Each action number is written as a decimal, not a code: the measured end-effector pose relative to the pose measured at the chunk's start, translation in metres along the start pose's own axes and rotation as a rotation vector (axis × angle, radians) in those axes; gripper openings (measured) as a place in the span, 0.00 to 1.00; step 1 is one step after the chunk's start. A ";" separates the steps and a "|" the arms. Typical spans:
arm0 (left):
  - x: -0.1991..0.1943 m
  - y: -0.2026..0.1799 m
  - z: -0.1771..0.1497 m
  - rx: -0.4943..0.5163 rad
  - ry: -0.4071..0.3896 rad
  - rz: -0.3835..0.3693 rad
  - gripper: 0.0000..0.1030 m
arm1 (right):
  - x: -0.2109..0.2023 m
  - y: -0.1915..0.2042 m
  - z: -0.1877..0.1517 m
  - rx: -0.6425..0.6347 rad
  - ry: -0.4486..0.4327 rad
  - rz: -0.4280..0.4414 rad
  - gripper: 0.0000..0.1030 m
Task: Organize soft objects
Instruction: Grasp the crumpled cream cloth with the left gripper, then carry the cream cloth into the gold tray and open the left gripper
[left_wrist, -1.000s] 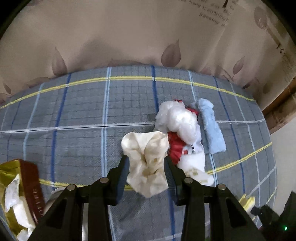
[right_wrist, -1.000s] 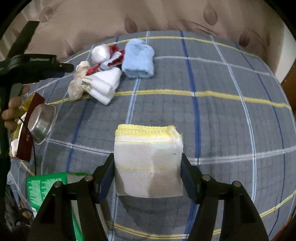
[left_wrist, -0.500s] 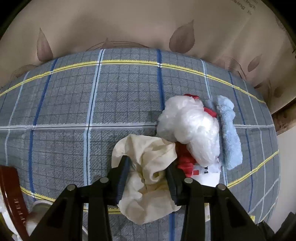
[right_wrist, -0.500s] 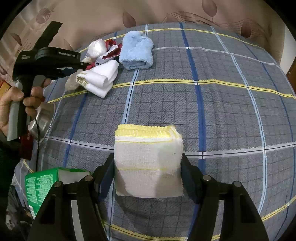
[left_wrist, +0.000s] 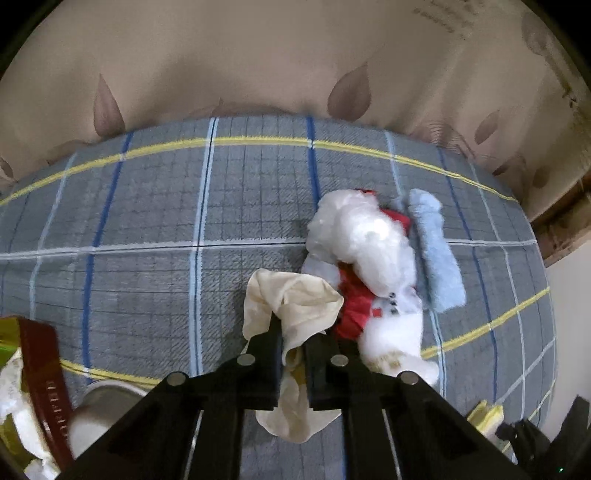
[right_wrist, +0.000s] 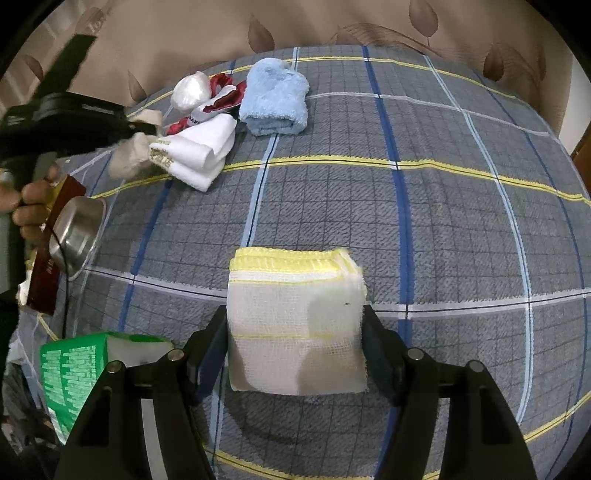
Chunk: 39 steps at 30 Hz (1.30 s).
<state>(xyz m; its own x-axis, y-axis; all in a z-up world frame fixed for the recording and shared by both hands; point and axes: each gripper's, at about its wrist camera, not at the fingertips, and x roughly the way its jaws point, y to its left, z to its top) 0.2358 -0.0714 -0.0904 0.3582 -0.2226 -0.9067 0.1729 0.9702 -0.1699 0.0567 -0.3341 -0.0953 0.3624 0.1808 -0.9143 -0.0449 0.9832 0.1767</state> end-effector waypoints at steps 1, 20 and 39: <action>-0.006 -0.001 -0.002 0.006 -0.005 -0.004 0.09 | 0.000 0.001 0.000 -0.003 0.000 -0.005 0.63; -0.110 0.026 -0.047 0.059 -0.045 -0.008 0.09 | 0.004 0.008 0.001 -0.020 -0.003 -0.059 0.64; -0.199 0.160 -0.085 -0.007 -0.124 0.218 0.09 | 0.007 0.010 0.005 -0.017 0.028 -0.085 0.64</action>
<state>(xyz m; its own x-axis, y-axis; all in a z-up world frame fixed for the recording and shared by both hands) 0.1143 0.1366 0.0305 0.4967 -0.0172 -0.8678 0.0725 0.9971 0.0217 0.0631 -0.3231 -0.0982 0.3397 0.0968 -0.9355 -0.0311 0.9953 0.0917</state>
